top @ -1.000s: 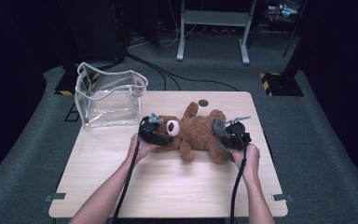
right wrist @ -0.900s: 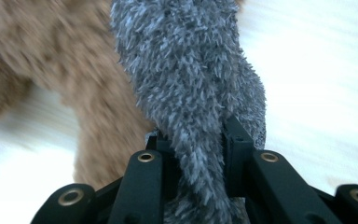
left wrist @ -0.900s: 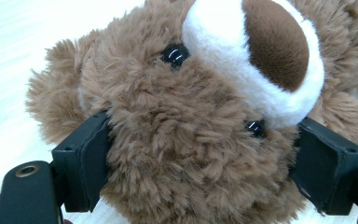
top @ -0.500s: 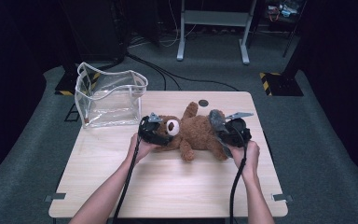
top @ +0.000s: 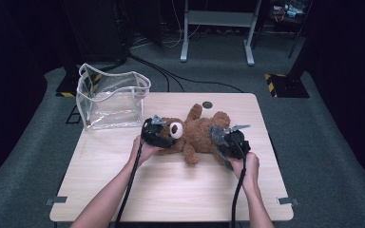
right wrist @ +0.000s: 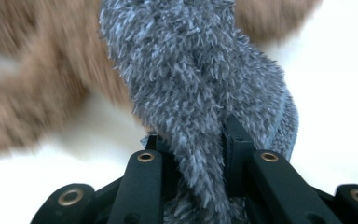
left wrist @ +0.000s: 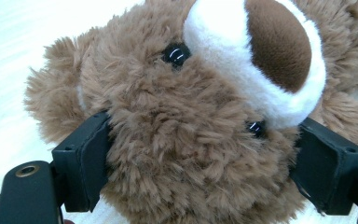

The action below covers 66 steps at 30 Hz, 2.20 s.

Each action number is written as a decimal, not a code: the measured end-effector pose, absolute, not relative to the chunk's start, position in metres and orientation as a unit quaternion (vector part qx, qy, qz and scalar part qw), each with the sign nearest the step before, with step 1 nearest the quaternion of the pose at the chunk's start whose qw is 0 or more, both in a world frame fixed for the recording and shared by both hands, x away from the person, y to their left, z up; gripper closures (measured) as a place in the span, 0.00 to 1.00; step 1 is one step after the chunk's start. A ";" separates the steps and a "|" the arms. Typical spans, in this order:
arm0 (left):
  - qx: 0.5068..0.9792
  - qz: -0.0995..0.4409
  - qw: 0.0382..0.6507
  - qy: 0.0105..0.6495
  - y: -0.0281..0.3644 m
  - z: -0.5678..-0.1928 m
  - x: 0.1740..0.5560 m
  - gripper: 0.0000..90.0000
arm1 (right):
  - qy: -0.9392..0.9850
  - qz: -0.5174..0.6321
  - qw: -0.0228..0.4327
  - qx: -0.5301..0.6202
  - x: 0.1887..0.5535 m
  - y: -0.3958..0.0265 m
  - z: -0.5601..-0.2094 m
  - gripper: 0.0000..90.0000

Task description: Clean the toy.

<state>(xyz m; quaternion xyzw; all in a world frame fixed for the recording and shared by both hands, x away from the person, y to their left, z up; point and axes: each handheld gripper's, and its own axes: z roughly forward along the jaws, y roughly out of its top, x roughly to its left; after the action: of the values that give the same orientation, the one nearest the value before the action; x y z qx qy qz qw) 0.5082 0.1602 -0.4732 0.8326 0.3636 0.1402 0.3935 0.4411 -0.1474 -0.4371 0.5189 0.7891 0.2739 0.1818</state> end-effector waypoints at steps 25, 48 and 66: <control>0.832 0.135 0.395 0.365 0.162 -0.474 0.509 0.17 | 0.788 0.255 0.184 0.530 0.436 -0.154 -0.447 0.81; 0.831 0.130 0.396 0.369 0.163 -0.475 0.511 0.17 | 0.801 0.269 0.224 0.486 0.433 -0.110 -0.441 0.81; 0.830 0.128 0.396 0.371 0.164 -0.475 0.511 0.17 | 0.792 0.289 0.220 0.490 0.418 -0.127 -0.435 0.81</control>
<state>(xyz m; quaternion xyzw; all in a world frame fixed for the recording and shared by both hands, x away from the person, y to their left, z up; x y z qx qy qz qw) 0.5113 0.1636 -0.4753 0.8304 0.3709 0.1281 0.3957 0.4182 -0.1267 -0.4353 0.4899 0.7925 0.2893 0.2198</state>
